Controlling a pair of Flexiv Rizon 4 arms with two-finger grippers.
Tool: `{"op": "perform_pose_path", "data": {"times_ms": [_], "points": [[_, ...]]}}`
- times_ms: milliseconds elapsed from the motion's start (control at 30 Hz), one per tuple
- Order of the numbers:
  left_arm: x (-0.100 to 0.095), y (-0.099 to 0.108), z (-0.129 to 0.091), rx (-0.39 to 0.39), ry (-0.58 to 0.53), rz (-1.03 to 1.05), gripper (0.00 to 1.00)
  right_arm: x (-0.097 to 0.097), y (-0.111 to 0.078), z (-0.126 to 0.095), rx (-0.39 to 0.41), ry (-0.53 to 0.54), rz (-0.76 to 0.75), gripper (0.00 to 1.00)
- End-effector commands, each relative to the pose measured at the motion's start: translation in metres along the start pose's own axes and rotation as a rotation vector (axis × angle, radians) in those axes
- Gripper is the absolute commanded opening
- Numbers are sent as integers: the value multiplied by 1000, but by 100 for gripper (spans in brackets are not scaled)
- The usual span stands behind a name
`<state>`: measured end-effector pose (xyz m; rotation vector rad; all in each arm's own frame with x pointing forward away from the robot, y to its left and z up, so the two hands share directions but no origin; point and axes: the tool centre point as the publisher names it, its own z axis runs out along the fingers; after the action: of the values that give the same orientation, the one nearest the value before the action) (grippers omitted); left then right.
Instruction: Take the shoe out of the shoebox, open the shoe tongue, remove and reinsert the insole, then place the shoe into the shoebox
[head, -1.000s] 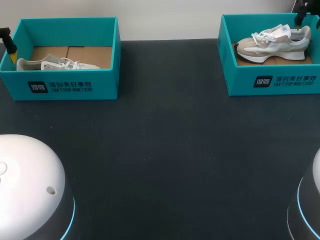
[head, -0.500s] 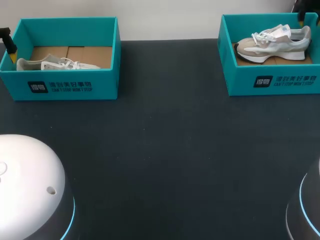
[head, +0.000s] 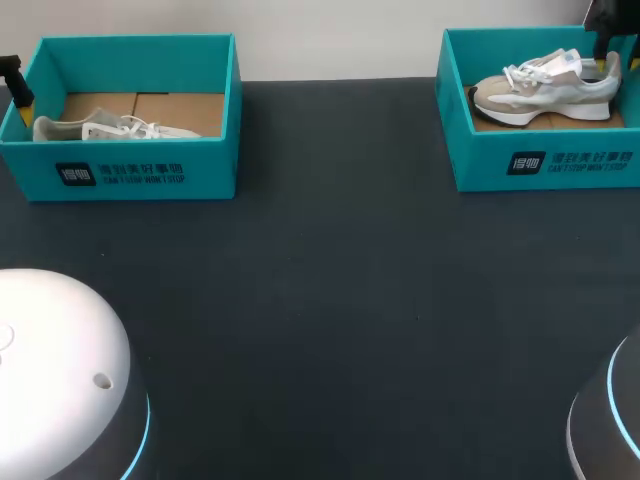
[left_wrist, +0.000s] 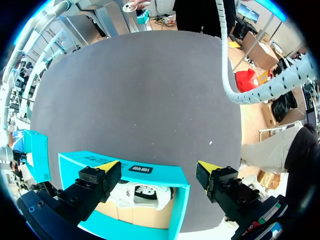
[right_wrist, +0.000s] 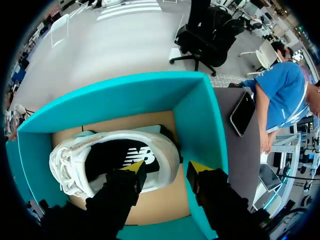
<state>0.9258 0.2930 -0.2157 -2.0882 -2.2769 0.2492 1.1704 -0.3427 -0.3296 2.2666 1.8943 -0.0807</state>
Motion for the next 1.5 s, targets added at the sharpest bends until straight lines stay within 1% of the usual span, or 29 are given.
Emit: {"op": "perform_pose_path", "data": {"times_ms": [33, 333, 433, 467, 500, 533, 567, 633, 733, 900, 967, 1033, 1100, 1233, 1333, 1500], "points": [[0, -1, 0, -3, 1, 0, 100, 1, 7, 12, 61, -8, -2, 51], [0, -1, 0, -3, 1, 0, 100, 2, 13, 27, 76, -22, -28, 49], [0, -1, 0, -3, 1, 0, 100, 1, 15, 30, 83, -33, -37, 45], [0, -1, 0, -3, 1, 0, 100, 0, 16, 30, 83, -35, -38, 38], [0, -1, 0, -3, 1, 0, 100, 0, 16, 31, 89, -42, -40, 27], [0, -1, 0, -3, 1, 0, 100, 0, 16, 32, 91, -44, -42, 19], [0, -1, 0, -3, 1, 0, 100, 0, 16, 33, 96, -48, -45, 0], [0, -1, 0, -3, 1, 0, 100, -1, 15, 35, 100, -68, -50, 0], [0, -1, 0, -3, 1, 0, 100, -2, 11, 35, 97, -71, -47, 0], [0, -1, 0, -3, 1, 0, 100, -8, 0, 26, 79, -77, -36, 0], [0, -1, 0, -3, 1, 0, 100, -11, -7, 15, 60, -78, -33, 0], [0, -1, 0, -3, 1, 0, 100, -12, -18, -2, 33, -84, -25, 0], [0, -1, 0, -3, 1, 0, 100, -13, -29, -20, 10, -52, -13, 0], [0, -1, 0, -3, 1, 0, 100, -18, -49, -59, -53, -59, 22, 0], [0, -1, 0, -3, 1, 0, 100, -13, -65, -89, -78, -60, 38, 0], [0, -1, 0, -3, 1, 0, 100, -2, -89, -130, -79, -74, 45, 0]]}}
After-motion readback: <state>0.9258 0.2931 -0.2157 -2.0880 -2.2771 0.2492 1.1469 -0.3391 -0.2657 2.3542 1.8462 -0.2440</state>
